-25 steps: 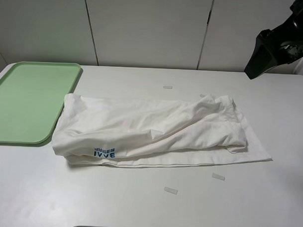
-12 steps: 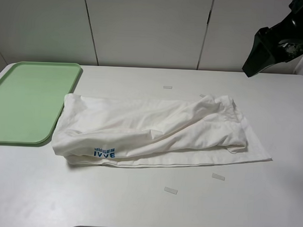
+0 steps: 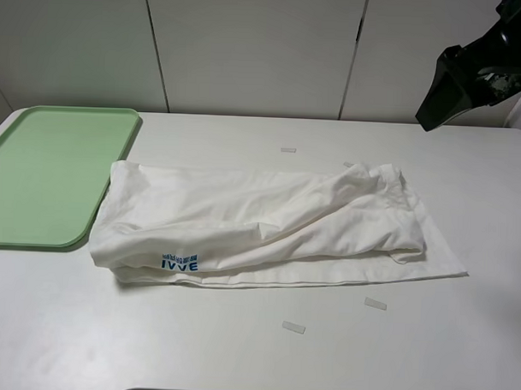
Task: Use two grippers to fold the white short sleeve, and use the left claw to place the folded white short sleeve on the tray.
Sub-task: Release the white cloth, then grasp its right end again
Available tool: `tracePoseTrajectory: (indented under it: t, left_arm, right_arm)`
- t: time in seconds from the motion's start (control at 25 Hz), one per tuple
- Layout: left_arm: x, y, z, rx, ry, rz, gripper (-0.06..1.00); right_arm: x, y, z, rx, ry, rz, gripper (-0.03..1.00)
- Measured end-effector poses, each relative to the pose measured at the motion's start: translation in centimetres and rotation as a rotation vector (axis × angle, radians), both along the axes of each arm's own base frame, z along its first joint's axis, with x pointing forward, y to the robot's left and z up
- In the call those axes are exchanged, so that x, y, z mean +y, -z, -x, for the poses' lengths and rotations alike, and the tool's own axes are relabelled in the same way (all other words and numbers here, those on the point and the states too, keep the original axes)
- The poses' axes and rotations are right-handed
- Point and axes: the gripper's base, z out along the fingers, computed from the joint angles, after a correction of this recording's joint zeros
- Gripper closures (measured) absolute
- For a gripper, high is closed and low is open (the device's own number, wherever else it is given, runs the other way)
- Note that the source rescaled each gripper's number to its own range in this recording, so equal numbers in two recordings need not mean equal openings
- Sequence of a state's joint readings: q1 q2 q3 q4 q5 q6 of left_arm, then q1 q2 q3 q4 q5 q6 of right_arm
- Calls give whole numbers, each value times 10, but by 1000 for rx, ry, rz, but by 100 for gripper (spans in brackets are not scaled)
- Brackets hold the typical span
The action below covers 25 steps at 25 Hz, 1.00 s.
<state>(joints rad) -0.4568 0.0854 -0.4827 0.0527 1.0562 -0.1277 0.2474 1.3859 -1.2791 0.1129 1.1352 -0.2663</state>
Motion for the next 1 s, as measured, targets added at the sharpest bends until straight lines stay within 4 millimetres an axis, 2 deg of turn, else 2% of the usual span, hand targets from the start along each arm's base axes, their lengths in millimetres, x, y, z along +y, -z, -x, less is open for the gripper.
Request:
tracePoseTrajectory:
  t: [0.6, 1.0]
  left_arm:
    - [1, 0, 3, -18, -524, 3, -5]
    - [0, 1, 13, -88, -568, 11, -5]
  right_arm:
    - [0, 0, -1, -3, 25, -16, -3]
    - [3, -2, -2, -14, 44, -54, -3]
